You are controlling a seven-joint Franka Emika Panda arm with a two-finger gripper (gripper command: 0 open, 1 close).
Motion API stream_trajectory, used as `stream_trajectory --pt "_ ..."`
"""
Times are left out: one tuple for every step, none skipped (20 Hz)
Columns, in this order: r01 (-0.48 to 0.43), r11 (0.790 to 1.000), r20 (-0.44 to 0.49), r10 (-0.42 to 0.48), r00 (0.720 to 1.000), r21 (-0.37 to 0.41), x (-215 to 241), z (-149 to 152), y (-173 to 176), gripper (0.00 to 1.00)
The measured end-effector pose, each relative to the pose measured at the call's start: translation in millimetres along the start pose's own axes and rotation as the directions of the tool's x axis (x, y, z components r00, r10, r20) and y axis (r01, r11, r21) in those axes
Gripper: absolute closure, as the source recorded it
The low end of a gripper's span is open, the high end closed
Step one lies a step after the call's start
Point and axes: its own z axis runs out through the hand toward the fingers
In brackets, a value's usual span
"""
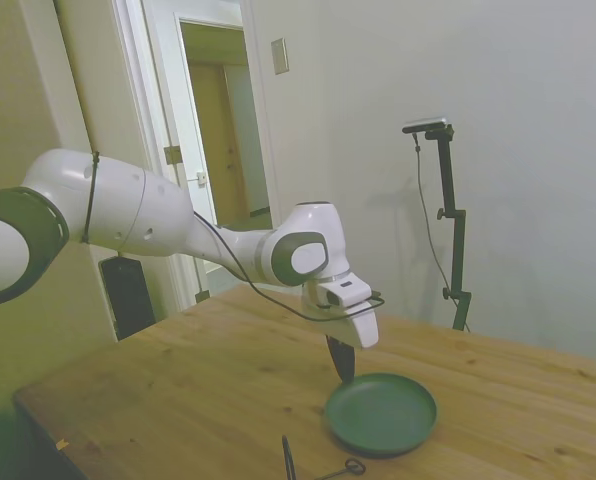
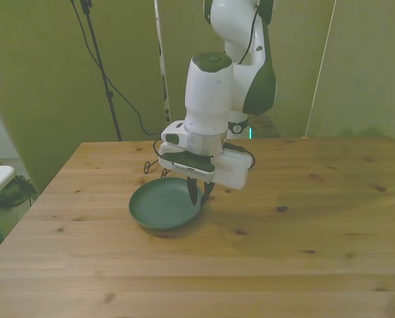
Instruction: Unload the plate
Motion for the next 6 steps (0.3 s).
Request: stream_trajectory --pt "0.001 1.0 0.007 -0.001 1.0 0.004 0 -7 1 0.0" --pt "0.007 1.0 0.016 -0.007 1.0 0.009 -2 -17 3 0.0" --pt "0.014 1.0 0.027 -0.015 1.0 0.015 -5 -32 5 0.0" --pt "0.023 0.999 0.043 -0.024 0.999 0.027 -9 -49 9 0.0" --pt "0.034 0.999 0.058 -0.036 0.998 0.039 -14 -71 15 0.0" --pt "0.046 0.998 0.069 -0.049 0.996 0.047 -19 -93 24 0.0"
